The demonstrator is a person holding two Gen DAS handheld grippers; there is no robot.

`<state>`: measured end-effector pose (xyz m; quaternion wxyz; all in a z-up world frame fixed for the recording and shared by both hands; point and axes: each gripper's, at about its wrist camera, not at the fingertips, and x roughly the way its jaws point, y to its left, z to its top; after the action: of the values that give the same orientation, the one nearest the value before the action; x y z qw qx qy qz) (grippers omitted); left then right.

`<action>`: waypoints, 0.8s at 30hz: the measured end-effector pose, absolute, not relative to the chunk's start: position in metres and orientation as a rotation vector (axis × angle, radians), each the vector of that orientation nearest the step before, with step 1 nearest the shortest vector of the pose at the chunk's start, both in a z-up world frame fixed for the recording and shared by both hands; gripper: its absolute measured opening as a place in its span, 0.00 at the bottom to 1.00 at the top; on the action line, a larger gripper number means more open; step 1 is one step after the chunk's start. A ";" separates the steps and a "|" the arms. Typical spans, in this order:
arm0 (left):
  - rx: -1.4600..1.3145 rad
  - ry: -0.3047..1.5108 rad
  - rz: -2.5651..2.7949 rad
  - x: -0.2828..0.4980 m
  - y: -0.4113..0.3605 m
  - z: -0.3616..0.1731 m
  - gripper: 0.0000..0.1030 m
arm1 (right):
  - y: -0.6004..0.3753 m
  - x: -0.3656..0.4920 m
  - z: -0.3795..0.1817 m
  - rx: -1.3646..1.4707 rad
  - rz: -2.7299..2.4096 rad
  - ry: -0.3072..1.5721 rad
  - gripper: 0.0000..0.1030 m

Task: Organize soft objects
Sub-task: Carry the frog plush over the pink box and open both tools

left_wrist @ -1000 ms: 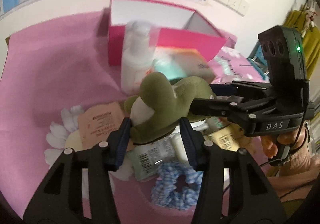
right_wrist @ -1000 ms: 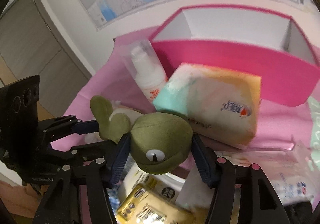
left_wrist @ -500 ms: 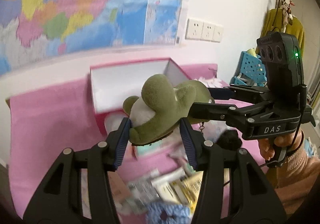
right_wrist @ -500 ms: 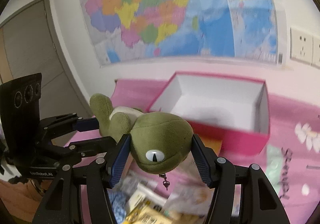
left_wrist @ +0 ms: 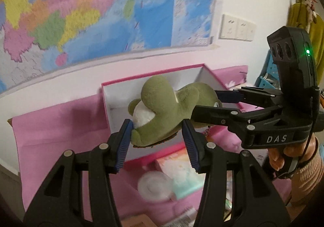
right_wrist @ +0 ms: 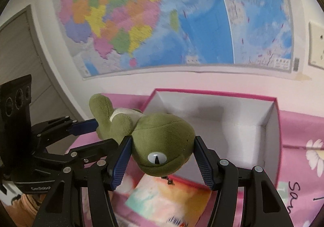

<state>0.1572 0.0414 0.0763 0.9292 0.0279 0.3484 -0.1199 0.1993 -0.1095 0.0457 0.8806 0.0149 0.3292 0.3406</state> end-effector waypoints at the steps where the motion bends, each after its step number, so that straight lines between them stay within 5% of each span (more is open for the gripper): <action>1: 0.051 0.732 -0.243 0.166 0.043 0.071 0.50 | -0.106 0.208 0.040 0.034 0.701 0.702 0.61; 12: 0.041 0.862 -0.196 0.210 0.054 0.026 0.51 | -0.084 0.253 -0.004 0.024 0.653 0.858 0.63; 21: 0.011 0.715 -0.165 0.166 0.065 0.059 0.52 | -0.113 0.210 0.026 0.031 0.677 0.784 0.63; 24: 0.035 0.636 -0.210 0.129 0.058 0.071 0.62 | -0.138 0.174 0.047 0.033 0.706 0.706 0.63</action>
<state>0.1287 0.0577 0.0709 0.9443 0.0172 0.3122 -0.1029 0.1738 -0.1379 0.0471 0.8777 0.0159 0.3387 0.3387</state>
